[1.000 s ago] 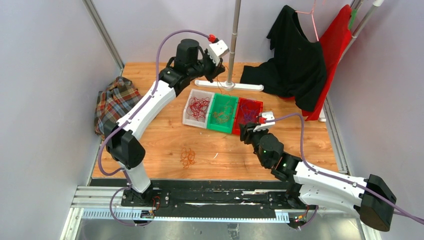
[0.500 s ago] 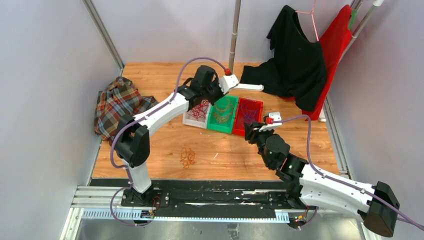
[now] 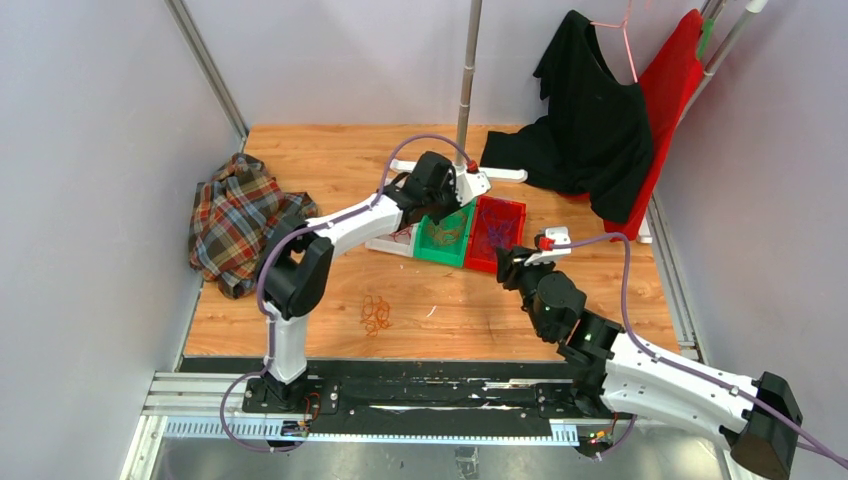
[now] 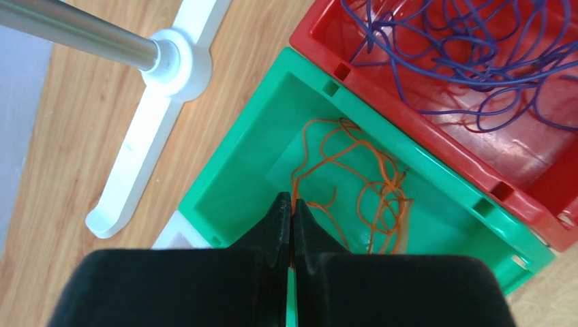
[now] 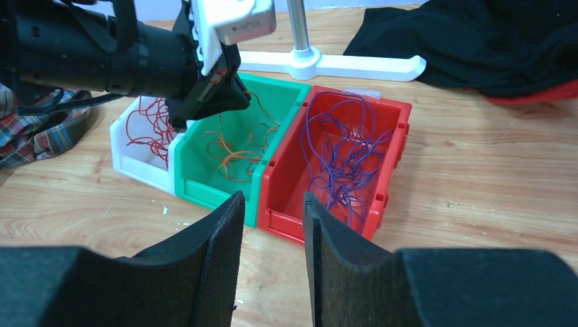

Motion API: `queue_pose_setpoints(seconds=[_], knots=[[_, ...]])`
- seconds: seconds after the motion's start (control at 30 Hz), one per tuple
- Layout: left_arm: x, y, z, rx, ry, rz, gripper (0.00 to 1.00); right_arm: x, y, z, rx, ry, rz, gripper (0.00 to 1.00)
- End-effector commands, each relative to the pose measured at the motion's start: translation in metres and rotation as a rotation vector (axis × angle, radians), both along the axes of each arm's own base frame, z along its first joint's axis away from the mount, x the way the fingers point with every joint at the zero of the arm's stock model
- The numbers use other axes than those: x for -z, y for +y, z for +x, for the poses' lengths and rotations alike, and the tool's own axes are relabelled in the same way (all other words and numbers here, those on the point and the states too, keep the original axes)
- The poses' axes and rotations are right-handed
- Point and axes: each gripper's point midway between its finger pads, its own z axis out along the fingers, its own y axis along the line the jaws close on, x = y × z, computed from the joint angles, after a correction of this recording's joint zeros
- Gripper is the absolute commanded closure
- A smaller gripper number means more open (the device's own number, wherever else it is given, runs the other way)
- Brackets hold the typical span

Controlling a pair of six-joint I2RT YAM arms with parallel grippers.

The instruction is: Untangle the cables

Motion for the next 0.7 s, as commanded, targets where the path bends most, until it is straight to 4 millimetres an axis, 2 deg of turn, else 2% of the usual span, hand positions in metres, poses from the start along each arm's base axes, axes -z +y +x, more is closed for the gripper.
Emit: queue_pose_setpoints(seconds=[0.0,0.17,0.2,0.27,0.37,0.6,0.67], knots=[[0.001,-0.009,0.023,-0.024,-0.075,0.01,1.0,0.006,-0.018,0.0,0.06,0.008,-0.002,0.63],[0.005,-0.012,0.027,-0.031,-0.059,0.016,0.99,0.005,-0.021,-0.002,0.063,0.005,0.0,0.64],[0.004,-0.014,0.025,-0.021,-0.046,0.011,0.93,0.005,-0.021,-0.002,0.062,0.005,0.0,0.65],[-0.002,-0.017,0.019,0.001,-0.015,0.005,0.7,0.003,-0.019,-0.001,0.055,0.005,-0.001,0.65],[-0.016,-0.018,0.011,0.017,0.025,-0.002,0.5,-0.002,-0.016,0.0,0.044,0.0,-0.002,0.66],[-0.063,-0.01,-0.014,0.06,0.073,-0.005,0.12,-0.015,-0.013,0.0,0.019,-0.022,-0.014,0.67],[-0.079,-0.002,-0.027,0.072,0.097,0.0,0.06,-0.019,-0.011,0.0,0.009,-0.028,-0.016,0.67]])
